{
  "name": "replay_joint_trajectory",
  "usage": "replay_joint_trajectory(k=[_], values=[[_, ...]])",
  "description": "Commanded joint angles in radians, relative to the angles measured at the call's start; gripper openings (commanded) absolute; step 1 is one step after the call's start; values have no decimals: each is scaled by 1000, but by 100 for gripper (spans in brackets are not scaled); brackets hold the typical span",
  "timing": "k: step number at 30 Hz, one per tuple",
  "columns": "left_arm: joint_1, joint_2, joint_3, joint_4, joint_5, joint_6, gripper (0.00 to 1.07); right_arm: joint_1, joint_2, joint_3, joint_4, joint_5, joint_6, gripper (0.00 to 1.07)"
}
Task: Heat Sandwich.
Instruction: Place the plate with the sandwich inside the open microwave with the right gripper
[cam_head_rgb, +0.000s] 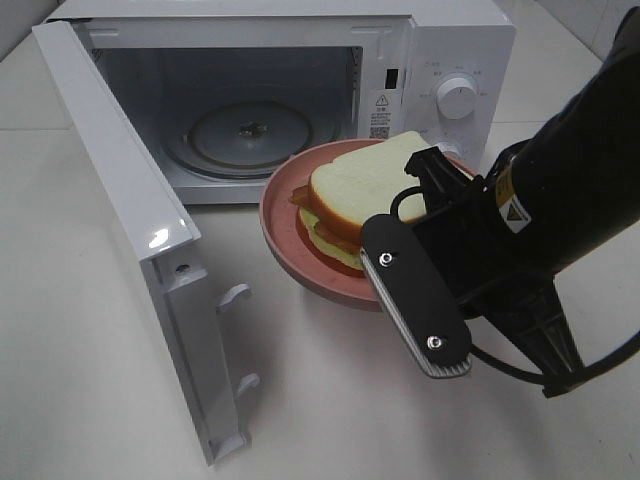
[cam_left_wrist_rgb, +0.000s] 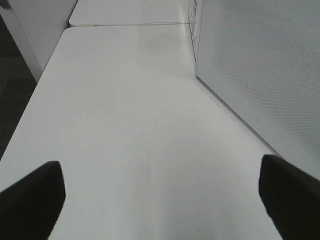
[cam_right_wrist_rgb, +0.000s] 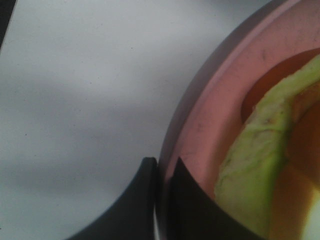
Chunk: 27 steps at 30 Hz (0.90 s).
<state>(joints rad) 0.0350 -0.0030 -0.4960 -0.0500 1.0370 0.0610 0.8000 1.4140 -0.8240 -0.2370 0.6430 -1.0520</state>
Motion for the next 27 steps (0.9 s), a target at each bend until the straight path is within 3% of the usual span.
replay_joint_trajectory(k=[1, 16, 27], values=[[2, -27, 3, -7, -8, 2, 100, -35, -9, -3, 65, -35, -162, 0], [2, -27, 3, -7, -8, 2, 100, -183, -9, -3, 277, -25, -603, 0], [2, -27, 3, -7, -8, 2, 100, -220, -9, -3, 307, -29, -610, 0]])
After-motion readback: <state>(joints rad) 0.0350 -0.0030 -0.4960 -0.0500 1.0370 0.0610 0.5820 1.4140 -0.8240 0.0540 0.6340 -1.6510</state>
